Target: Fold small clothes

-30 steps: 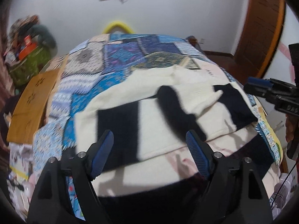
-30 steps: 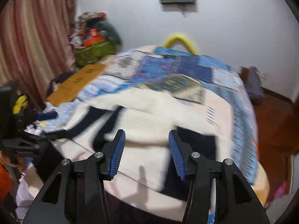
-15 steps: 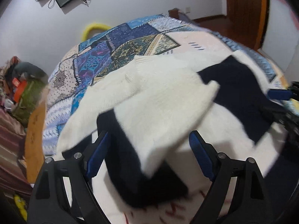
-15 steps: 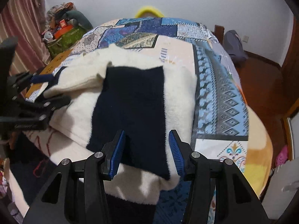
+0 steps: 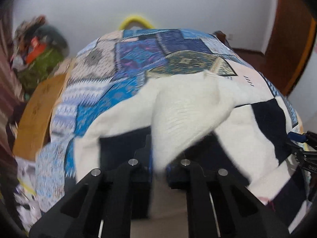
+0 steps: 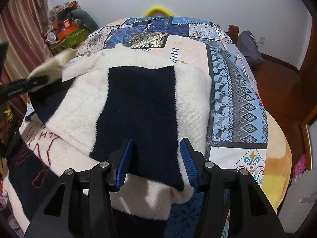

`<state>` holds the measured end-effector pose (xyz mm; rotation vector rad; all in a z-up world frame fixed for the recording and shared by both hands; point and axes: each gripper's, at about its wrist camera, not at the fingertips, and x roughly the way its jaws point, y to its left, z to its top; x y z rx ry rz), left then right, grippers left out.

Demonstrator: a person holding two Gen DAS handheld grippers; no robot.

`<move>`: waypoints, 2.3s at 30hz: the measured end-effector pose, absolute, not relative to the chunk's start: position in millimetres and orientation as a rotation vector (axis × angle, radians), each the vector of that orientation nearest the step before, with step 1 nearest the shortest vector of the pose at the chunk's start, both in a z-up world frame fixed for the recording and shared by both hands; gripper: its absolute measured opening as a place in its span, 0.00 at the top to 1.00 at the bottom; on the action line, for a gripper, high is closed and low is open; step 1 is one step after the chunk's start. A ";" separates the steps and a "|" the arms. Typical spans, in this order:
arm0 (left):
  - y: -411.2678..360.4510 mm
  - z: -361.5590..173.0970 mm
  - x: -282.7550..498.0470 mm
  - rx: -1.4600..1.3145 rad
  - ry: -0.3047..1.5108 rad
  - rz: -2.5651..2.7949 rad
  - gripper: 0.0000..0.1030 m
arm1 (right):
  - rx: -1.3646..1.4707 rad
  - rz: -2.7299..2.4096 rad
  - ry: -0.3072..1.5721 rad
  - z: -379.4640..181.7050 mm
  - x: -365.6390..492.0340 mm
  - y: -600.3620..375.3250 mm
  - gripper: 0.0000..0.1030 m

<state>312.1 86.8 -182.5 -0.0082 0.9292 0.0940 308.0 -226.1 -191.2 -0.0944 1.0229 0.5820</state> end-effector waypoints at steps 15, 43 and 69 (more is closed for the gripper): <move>197.1 -210.1 239.8 -0.234 1.021 0.174 0.43 | -0.098 0.571 0.971 -162.4 305.6 -230.8 0.48; 214.5 -208.6 271.6 -0.323 0.936 0.142 0.95 | -0.123 0.598 0.945 -171.4 338.6 -205.2 0.44; 172.0 -190.5 182.8 -0.149 0.997 0.108 0.39 | -0.152 0.582 0.917 -133.7 242.8 -249.3 0.35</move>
